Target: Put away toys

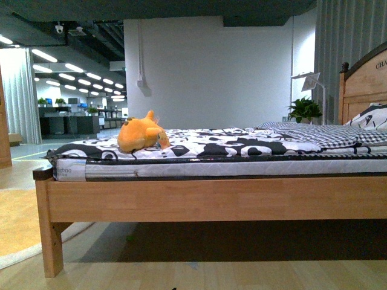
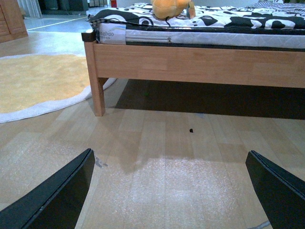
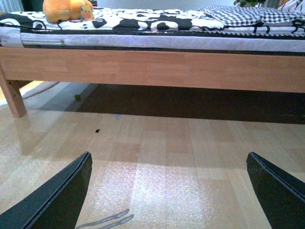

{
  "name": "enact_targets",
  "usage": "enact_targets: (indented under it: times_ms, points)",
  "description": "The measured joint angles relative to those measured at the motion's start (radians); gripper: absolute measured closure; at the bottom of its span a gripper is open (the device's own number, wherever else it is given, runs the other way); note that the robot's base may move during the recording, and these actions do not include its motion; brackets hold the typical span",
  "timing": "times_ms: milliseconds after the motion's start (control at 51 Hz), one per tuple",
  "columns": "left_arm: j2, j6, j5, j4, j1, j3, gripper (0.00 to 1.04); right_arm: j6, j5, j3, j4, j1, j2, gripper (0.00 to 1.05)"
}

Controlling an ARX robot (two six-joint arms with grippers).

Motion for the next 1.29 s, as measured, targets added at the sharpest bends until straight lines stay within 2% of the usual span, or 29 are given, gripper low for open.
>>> enact_targets:
  times_ms: [1293]
  points:
    - [0.000,0.000,0.000,0.000,0.000,0.000,0.06,0.000,0.000,0.000,0.000,0.000,0.000,0.06]
